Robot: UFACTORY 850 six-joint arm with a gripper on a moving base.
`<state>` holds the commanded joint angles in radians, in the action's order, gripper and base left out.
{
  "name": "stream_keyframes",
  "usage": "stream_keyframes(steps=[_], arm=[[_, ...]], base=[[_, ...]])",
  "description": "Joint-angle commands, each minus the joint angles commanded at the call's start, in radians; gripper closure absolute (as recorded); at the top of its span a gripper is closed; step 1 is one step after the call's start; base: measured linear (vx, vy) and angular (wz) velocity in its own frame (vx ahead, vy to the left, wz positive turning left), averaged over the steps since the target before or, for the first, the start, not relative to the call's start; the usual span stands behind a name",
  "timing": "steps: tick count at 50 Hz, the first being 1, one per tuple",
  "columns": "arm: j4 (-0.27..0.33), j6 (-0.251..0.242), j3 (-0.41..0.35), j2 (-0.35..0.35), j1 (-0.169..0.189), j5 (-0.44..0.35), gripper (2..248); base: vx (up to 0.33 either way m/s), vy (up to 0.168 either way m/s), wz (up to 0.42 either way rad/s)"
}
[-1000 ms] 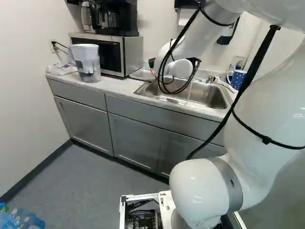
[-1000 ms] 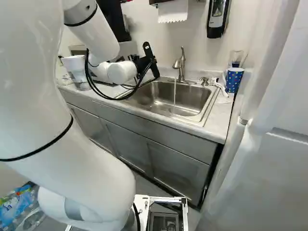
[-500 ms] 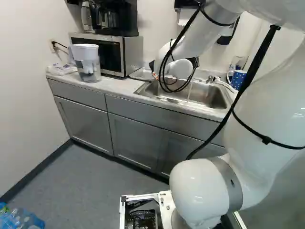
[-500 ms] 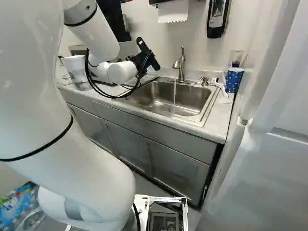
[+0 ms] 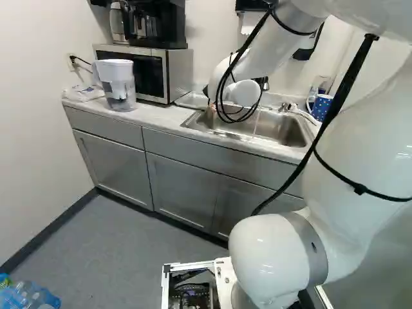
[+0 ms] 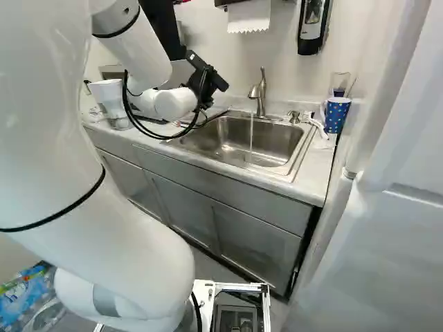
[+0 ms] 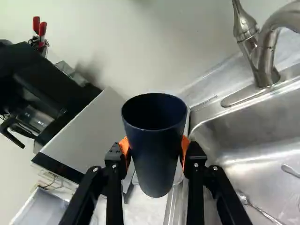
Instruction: Rinse the cup and place it in the tray
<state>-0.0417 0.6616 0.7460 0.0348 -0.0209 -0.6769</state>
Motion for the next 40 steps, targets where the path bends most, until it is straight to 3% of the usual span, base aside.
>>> stream_keyframes(steps=[40], arm=[[0.000,-0.420,0.000,0.000,0.000,0.000,127]], base=[[0.000,0.000,0.000]])
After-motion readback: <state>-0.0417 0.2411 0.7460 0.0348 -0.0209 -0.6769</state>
